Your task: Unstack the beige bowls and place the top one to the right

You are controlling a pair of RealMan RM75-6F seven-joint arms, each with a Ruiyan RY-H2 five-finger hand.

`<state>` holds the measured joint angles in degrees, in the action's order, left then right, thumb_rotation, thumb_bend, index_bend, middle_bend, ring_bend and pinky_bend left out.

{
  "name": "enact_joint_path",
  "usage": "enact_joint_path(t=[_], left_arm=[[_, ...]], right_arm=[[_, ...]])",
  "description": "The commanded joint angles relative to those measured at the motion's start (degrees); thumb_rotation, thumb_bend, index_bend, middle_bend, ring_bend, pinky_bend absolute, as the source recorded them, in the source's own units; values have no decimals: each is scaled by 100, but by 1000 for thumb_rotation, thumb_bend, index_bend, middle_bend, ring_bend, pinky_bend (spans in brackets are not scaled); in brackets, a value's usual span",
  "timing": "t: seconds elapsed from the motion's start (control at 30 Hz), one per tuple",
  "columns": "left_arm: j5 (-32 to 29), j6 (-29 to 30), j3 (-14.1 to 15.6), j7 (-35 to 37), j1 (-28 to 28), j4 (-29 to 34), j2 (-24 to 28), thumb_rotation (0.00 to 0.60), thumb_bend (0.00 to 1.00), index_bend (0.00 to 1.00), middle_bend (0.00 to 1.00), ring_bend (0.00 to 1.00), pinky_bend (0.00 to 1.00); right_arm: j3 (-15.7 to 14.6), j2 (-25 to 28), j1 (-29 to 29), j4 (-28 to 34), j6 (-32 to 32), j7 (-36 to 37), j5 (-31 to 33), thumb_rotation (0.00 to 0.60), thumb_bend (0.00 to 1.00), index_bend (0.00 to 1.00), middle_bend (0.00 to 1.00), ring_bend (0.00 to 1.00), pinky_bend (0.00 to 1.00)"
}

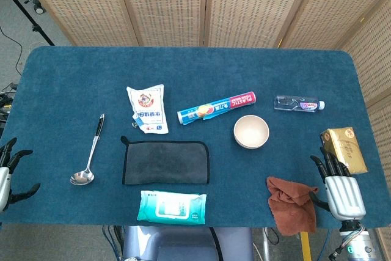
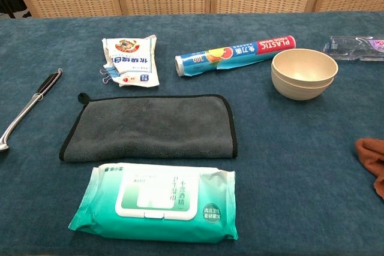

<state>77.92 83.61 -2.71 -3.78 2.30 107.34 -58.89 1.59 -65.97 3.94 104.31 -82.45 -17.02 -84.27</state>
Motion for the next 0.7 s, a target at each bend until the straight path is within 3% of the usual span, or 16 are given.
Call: enact_joint_path(t=[0.03,0.7], left_arm=[[13,0,11,-4,-3,13,2,600,176,264,0,0,50],[51,33,11,22,-15,19,35,600,177,264,0,0,50]], right_arm=[[-5,11,-6,13,-14,9,-16,600,260,124,0,0,159],[-8,-17,4,8,-58,7,-108,600,260,133,0,0,159]])
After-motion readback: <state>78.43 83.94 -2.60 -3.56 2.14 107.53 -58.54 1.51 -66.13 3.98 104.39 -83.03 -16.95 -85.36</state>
